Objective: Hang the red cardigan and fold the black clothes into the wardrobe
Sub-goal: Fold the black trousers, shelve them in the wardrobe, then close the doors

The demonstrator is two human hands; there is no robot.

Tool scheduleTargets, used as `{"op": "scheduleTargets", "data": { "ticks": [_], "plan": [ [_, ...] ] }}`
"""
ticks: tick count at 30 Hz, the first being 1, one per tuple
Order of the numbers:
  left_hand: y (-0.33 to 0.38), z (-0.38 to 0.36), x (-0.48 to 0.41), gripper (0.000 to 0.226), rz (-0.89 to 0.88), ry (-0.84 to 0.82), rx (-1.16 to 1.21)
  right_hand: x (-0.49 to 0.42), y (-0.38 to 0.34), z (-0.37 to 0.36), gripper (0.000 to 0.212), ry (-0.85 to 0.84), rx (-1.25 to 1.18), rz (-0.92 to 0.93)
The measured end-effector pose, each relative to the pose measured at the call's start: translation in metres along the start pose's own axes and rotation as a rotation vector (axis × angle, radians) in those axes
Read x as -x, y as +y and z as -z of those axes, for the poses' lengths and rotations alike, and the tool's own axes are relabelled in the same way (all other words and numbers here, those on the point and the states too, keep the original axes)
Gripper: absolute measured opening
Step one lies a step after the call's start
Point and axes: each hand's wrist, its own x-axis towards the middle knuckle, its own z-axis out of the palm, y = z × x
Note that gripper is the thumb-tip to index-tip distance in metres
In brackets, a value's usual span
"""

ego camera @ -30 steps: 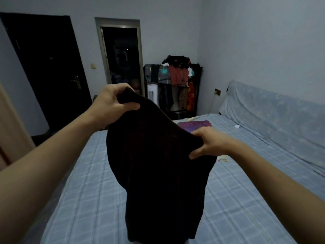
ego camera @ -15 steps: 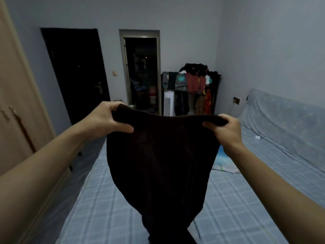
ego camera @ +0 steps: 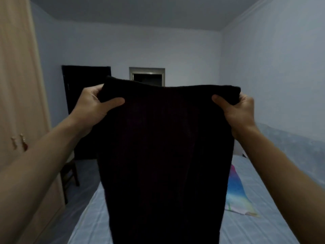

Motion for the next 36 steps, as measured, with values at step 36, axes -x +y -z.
{"op": "scheduleTargets", "data": {
  "ticks": [36],
  "plan": [
    [-0.118, -0.126, 0.064, 0.018, 0.303, 0.131, -0.462, 0.115, 0.119, -0.071, 0.012, -0.232, 0.327, -0.321]
  ]
}}
